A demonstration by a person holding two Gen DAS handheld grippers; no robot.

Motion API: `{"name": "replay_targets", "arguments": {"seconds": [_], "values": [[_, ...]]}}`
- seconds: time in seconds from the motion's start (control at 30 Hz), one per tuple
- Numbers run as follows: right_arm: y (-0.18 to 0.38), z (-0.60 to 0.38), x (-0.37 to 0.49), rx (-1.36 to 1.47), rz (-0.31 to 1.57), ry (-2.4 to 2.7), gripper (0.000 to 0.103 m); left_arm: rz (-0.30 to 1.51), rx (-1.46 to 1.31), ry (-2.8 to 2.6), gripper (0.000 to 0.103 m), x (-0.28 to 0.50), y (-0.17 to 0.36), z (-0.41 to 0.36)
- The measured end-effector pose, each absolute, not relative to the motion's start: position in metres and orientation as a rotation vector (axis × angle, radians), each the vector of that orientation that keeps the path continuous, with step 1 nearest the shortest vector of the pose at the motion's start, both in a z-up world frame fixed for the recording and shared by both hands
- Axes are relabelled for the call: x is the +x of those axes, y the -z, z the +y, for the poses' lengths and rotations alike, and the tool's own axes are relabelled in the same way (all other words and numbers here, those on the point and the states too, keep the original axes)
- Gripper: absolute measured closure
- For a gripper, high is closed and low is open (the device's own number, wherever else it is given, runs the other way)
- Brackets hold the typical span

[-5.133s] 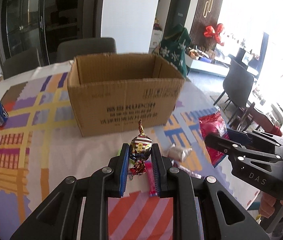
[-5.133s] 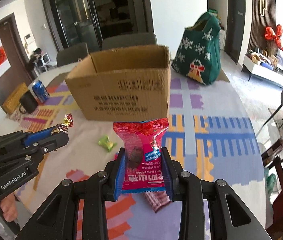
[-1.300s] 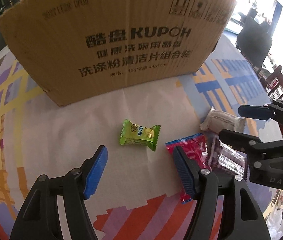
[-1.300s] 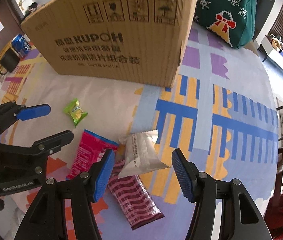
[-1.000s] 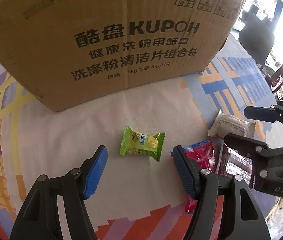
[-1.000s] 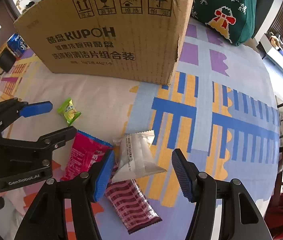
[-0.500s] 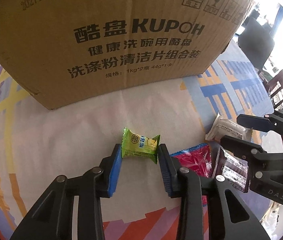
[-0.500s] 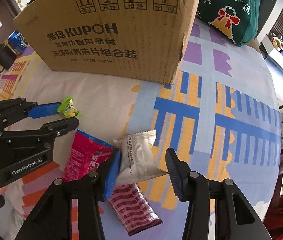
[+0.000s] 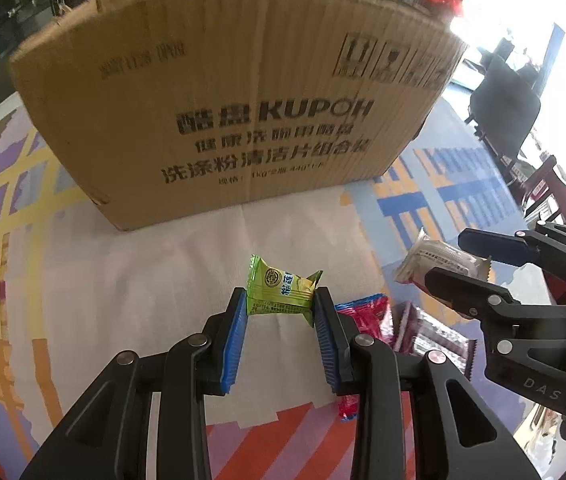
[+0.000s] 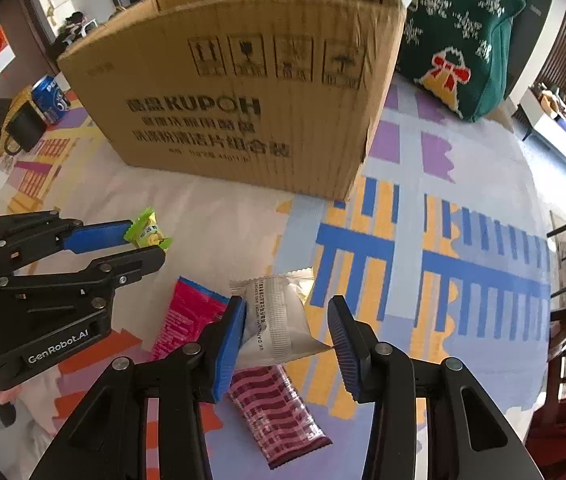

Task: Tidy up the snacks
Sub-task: 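Close the left tool on the green-wrapped candy and lift it, then grasp the white packet with the right tool while left holds green candy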

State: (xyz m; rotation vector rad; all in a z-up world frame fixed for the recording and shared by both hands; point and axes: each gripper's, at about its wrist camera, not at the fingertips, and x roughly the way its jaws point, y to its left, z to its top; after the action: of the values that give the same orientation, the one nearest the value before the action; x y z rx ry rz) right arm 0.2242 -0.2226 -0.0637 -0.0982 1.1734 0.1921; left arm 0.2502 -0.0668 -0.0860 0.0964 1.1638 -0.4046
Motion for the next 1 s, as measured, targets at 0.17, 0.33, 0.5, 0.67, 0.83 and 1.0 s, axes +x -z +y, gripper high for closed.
{"name": "replay_targets", "arguments": {"seconds": [0.17,0.33,0.5,0.67,0.83,1.0], "values": [[0.049,-0.221,0.218,-0.102,1.127,-0.196,0.059,1.125,0.083,0.402,0.070,0.246,0.069,-0.066],[0.035,-0.219,0.215,-0.094,1.084,-0.199,0.059,1.083,0.078,0.397,0.070,0.242,0.054,-0.066],[0.022,-0.219,0.212,-0.079,1.040,-0.195,0.059,1.030,0.071,0.392,0.070,0.239,0.035,-0.062],[0.007,-0.219,0.210,-0.060,0.987,-0.191,0.059,0.973,0.068,0.392,0.070,0.236,0.015,-0.061],[-0.009,-0.218,0.208,-0.049,0.937,-0.192,0.059,0.920,0.062,0.394,0.070,0.235,-0.005,-0.058],[-0.025,-0.216,0.207,-0.039,0.887,-0.196,0.059,0.877,0.065,0.394,0.070,0.235,-0.020,-0.056]]}}
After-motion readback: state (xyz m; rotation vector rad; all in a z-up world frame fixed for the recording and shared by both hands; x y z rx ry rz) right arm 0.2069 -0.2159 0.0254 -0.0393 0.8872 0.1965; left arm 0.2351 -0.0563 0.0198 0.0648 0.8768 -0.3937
